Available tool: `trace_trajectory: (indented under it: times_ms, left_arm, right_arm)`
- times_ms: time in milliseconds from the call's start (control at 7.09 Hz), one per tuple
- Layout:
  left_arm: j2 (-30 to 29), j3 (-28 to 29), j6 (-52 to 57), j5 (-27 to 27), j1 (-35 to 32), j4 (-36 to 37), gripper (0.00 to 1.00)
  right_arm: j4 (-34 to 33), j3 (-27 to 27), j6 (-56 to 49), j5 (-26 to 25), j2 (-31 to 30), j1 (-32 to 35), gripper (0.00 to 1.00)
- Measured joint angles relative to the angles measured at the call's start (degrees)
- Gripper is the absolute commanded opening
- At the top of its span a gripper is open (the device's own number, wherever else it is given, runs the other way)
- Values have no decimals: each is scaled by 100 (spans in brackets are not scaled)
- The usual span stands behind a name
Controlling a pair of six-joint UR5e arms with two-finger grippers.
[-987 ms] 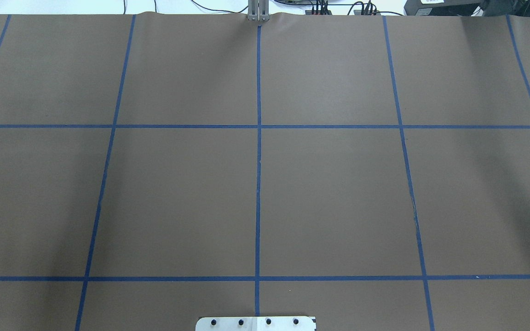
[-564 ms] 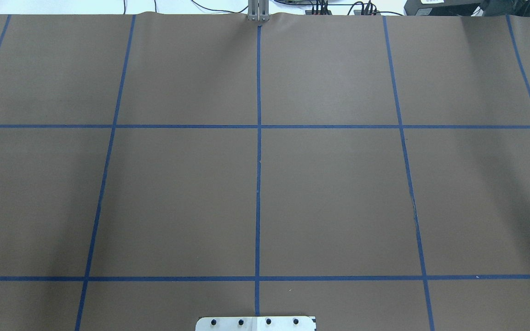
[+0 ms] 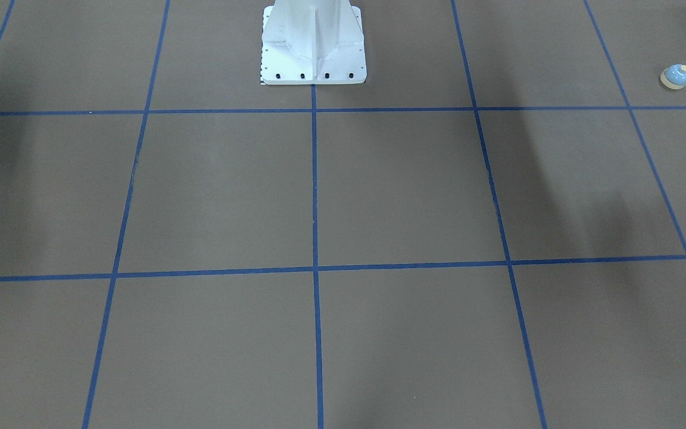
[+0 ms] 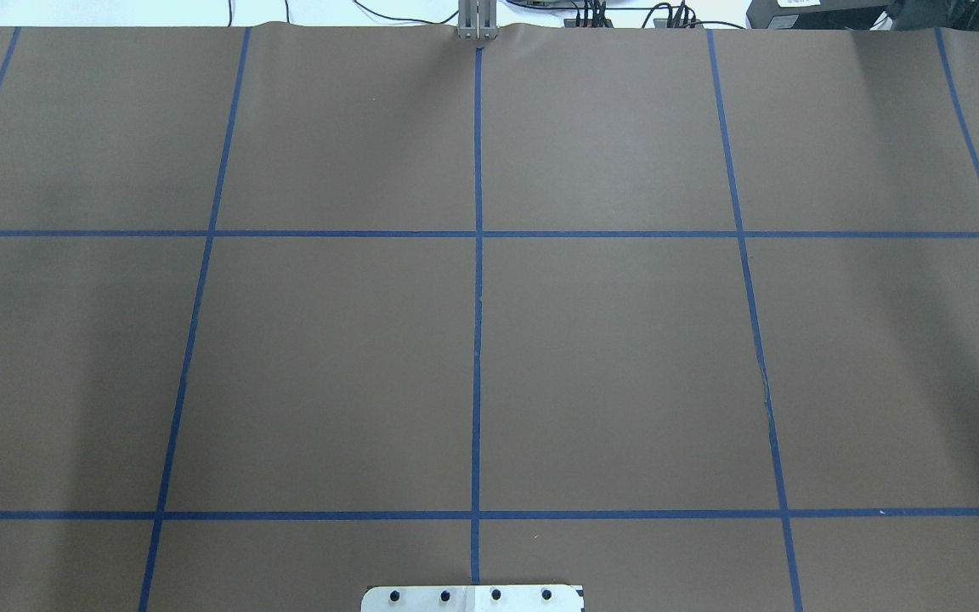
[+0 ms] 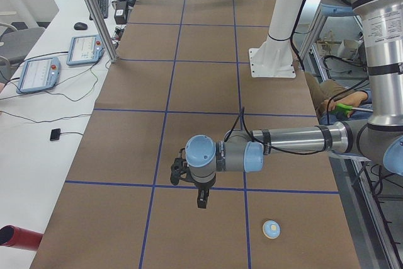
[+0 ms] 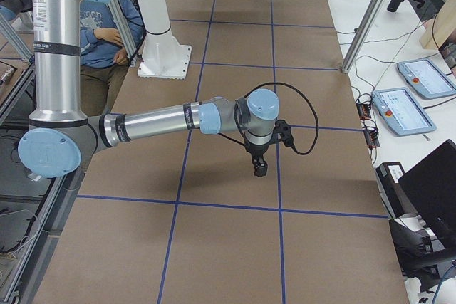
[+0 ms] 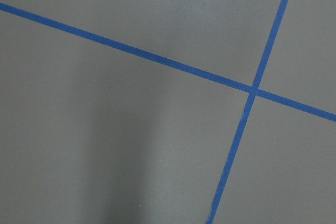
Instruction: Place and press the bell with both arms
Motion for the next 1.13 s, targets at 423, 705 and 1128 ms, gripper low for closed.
trace_trajectory:
  times_ms: [423,705,1128]
  left_arm:
    - [447,171,-52,-1,45,-14,100]
    - [646,381,-109,-10,202,-11,100]
    - [867,739,-143,-13,378,-25,100]
  right_arm:
    - [5,25,-8,278,-1,-5,100]
    - [0,50,-9,489,-3,-6,100]
    - [-3,48,10,580,15,-39,100]
